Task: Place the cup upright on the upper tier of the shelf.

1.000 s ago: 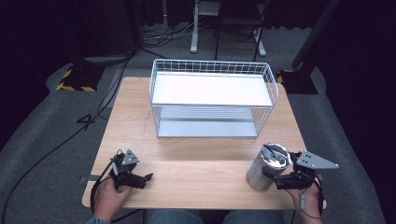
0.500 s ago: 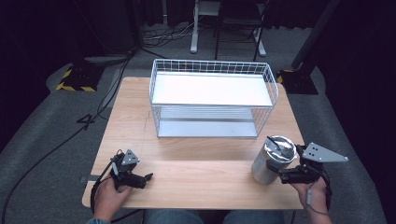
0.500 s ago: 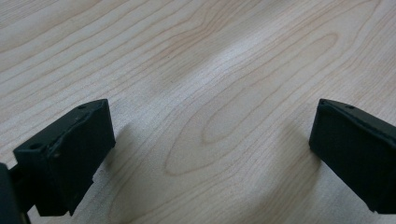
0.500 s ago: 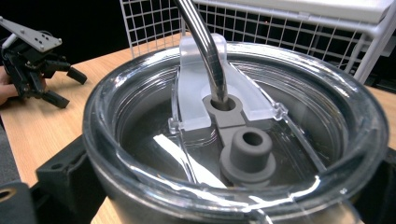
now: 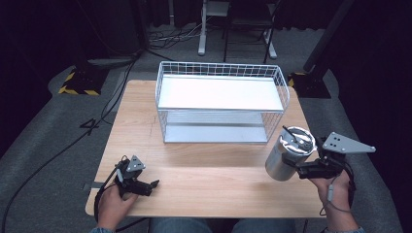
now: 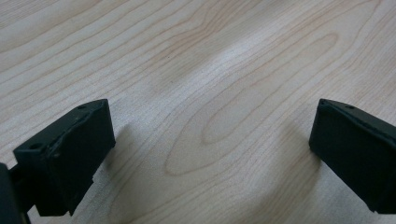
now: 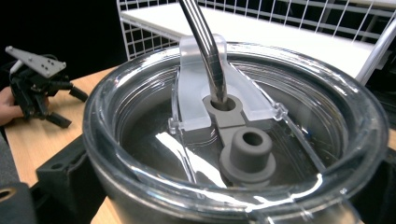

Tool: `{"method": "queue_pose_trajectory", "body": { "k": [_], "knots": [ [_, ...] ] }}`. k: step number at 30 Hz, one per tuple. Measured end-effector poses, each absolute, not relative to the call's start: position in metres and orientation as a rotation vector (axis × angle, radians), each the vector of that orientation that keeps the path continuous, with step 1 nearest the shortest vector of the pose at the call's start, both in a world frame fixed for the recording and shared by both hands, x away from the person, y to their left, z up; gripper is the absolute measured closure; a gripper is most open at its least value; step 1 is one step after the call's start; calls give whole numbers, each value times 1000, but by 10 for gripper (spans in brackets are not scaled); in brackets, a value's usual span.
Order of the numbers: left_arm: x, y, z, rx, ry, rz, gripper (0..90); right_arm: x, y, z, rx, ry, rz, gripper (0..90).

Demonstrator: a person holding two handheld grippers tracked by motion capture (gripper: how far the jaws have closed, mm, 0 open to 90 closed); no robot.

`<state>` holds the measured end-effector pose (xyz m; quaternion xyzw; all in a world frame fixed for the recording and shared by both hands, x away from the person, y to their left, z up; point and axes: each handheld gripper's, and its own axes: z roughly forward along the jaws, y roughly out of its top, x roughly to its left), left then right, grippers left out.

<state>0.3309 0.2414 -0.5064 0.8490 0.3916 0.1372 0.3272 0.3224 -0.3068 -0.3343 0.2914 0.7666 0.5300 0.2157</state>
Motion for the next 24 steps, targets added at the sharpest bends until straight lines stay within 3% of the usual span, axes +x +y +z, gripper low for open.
{"method": "queue_pose_trajectory", "body": {
  "k": [24],
  "knots": [
    [331,241,-506,2223,1026,360,6,358,-295,-263,806,2076,1451,38]
  ]
}}
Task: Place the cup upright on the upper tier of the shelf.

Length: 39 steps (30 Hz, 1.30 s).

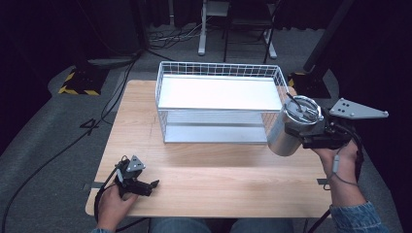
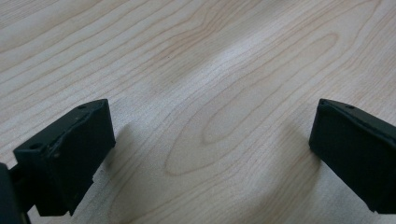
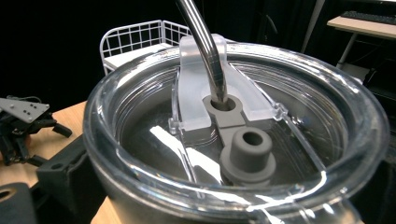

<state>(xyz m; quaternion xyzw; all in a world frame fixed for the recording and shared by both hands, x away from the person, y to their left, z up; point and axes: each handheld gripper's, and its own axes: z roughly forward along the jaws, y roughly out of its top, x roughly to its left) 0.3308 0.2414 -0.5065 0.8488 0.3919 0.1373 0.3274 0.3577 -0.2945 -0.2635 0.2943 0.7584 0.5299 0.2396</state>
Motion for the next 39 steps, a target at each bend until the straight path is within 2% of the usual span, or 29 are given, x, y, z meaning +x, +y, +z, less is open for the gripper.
{"method": "queue_pose_trajectory", "body": {
  "k": [25,39],
  "knots": [
    [330,242,-506,2227,1023,376,6,411,-269,-212,852,1999,1526,37],
    [330,241,-507,2216,1035,369,6,444,-236,-191,844,1961,1495,37]
  ]
}}
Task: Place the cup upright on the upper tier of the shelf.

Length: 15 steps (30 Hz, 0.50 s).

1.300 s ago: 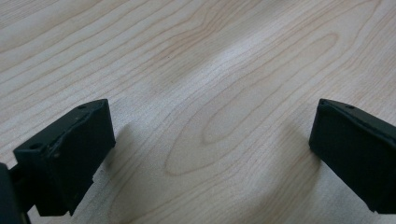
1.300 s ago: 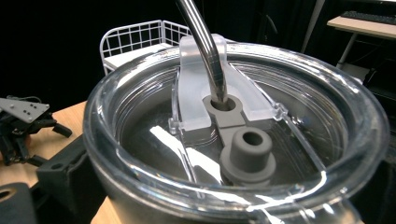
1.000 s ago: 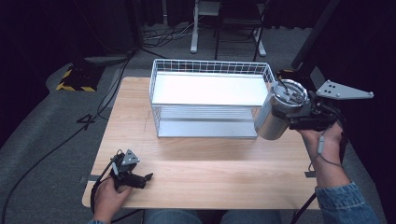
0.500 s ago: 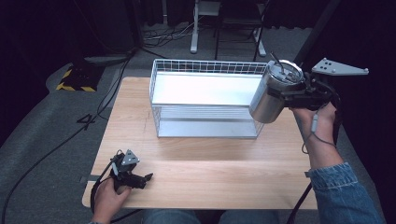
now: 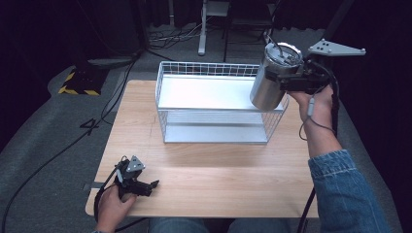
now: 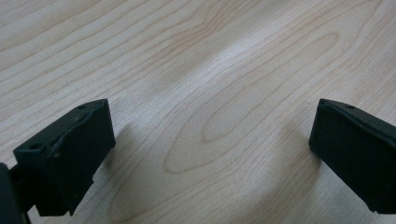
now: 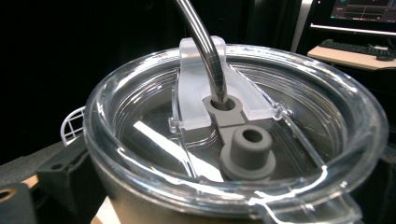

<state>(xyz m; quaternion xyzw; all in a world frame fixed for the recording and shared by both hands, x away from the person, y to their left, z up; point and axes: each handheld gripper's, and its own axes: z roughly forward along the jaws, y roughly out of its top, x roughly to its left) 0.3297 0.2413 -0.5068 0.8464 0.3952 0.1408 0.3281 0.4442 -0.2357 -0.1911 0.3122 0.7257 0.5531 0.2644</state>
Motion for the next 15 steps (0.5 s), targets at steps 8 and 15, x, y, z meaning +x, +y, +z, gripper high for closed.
{"method": "queue_pose_trajectory", "body": {
  "k": [8,15],
  "knots": [
    [330,242,-507,2219,1030,371,6,463,-211,-184,833,1947,1516,37],
    [331,242,-506,2224,1026,372,6,480,-189,-185,831,1953,1518,37]
  ]
}}
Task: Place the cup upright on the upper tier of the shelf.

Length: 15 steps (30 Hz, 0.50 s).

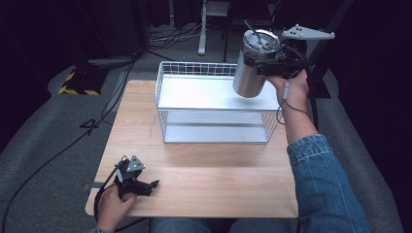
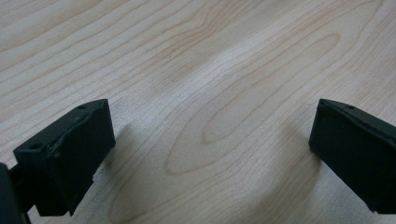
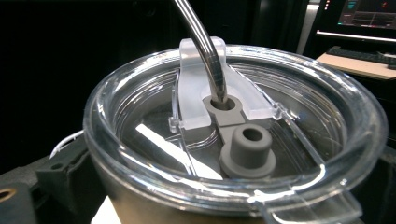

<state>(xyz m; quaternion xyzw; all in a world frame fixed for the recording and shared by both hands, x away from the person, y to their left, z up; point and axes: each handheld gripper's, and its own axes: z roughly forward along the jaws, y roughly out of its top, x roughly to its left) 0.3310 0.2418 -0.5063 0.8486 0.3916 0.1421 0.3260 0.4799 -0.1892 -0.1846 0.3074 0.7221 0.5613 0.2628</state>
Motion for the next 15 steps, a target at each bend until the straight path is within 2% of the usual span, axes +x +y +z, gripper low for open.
{"method": "queue_pose_trajectory", "body": {
  "k": [15],
  "knots": [
    [331,241,-506,2219,1040,358,6,508,-153,-200,849,2017,1517,37]
  ]
}}
